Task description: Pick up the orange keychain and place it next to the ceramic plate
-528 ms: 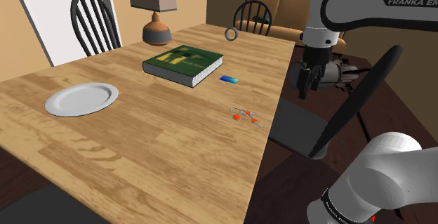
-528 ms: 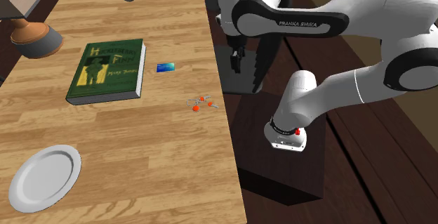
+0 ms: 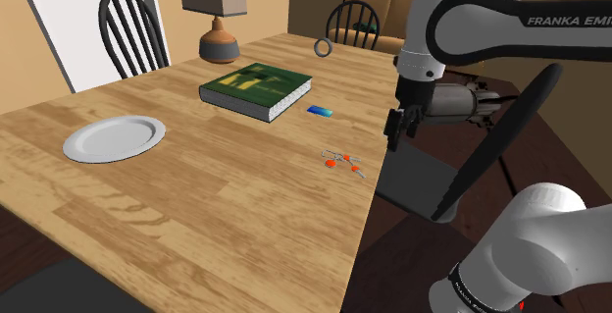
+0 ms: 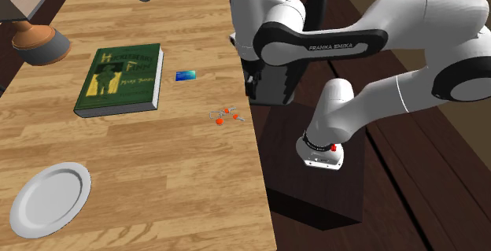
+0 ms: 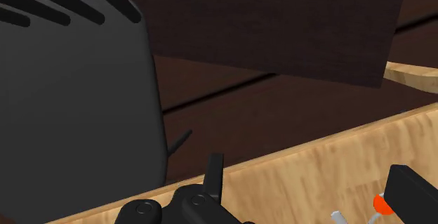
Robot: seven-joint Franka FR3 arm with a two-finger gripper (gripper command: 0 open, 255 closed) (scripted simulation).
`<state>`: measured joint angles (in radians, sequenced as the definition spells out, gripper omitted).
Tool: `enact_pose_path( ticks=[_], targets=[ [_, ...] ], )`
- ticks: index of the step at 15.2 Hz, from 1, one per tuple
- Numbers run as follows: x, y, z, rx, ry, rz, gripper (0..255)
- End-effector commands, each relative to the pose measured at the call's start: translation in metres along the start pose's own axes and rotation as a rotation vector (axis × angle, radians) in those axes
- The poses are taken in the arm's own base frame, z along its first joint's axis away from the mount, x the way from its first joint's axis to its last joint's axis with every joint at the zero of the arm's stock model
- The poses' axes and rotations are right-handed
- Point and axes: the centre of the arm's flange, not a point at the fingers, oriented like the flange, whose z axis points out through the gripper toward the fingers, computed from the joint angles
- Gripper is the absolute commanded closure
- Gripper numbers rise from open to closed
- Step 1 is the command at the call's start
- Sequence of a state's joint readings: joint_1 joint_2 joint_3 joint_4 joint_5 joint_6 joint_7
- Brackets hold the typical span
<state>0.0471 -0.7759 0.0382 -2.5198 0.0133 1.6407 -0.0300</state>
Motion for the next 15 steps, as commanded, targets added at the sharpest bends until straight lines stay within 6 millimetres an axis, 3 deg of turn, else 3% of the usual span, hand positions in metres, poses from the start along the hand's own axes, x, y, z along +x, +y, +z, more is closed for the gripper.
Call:
enact_pose_path(
  ticks=[1,7,15],
  targets=[
    [0.008,-0.02,0.006,0.005,0.028,-0.005,0],
    [0.033,-0.086,0.023,0.017,0.106,-0.023,0],
    [0.038,-0.088,0.063,0.017,0.108,-0.023,0]
  ],
)
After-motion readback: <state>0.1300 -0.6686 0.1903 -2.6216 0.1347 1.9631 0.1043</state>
